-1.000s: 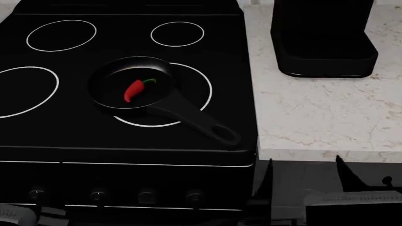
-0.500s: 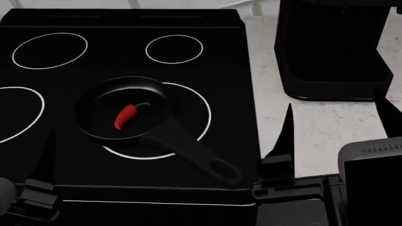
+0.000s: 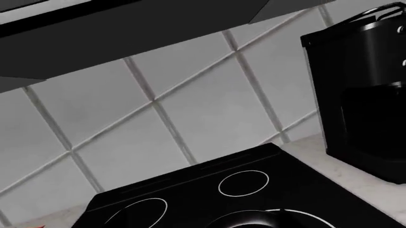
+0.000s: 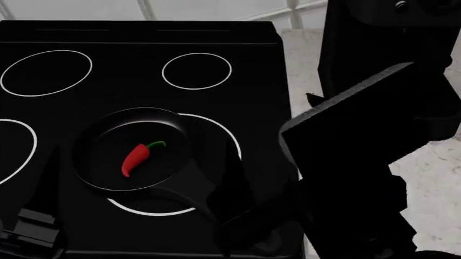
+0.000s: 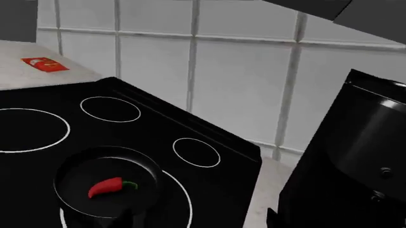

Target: Pick up the pan and dump the vegetables in it onto the plate. Then return the pan to the stove.

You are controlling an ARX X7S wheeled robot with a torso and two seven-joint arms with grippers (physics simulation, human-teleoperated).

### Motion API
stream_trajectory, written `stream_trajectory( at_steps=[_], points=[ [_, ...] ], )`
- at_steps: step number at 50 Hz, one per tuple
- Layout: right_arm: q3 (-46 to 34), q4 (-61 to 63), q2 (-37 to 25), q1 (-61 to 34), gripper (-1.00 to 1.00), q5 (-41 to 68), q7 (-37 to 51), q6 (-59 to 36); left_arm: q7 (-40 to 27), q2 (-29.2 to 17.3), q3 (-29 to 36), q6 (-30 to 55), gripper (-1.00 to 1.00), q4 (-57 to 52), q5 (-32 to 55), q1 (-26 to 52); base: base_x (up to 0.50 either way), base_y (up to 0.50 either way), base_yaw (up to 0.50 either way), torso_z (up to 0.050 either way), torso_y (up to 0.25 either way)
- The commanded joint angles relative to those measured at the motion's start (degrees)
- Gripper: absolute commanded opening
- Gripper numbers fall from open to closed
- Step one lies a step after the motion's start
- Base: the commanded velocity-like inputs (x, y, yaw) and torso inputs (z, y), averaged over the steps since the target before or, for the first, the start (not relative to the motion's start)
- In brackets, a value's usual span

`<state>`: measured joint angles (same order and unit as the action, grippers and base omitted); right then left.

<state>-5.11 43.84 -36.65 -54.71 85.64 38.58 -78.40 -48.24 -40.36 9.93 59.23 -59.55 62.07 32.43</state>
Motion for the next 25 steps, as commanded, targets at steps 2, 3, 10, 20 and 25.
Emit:
stream_trajectory(
  at_steps=[2,3,10,20,25],
  points=[
    [-18.8,-12.7,0.2,-21.1,1.00,28.7,11.5,-4.3,-8.3,-5.9,4.3,-5.5,1.00,-0.3,8.9,3.4,0.00,0.00,0.00,0.000,0.000],
    [-19.1,-12.5,0.4,-20.5,1.00,28.5,11.2,-4.4,-8.6,-6.4,4.9,-6.3,1.00,-0.3,8.7,3.3,0.00,0.00,0.00,0.000,0.000],
    [-22.3,-13.5,0.7,-21.4,1.00,30.2,12.2,-3.5,-8.9,-7.3,6.9,-8.2,1.00,0.2,8.3,3.6,0.00,0.00,0.00,0.000,0.000],
    [-23.3,-14.8,1.6,-19.1,1.00,26.0,9.3,-4.9,-9.4,-8.0,8.2,-9.1,1.00,0.3,8.6,4.4,0.00,0.00,0.00,0.000,0.000],
    [-22.5,-15.8,2.4,-17.1,1.00,19.4,4.4,-6.7,-9.2,-8.1,8.8,-9.8,1.00,0.4,8.0,4.2,0.00,0.00,0.00,0.000,0.000]
  ],
)
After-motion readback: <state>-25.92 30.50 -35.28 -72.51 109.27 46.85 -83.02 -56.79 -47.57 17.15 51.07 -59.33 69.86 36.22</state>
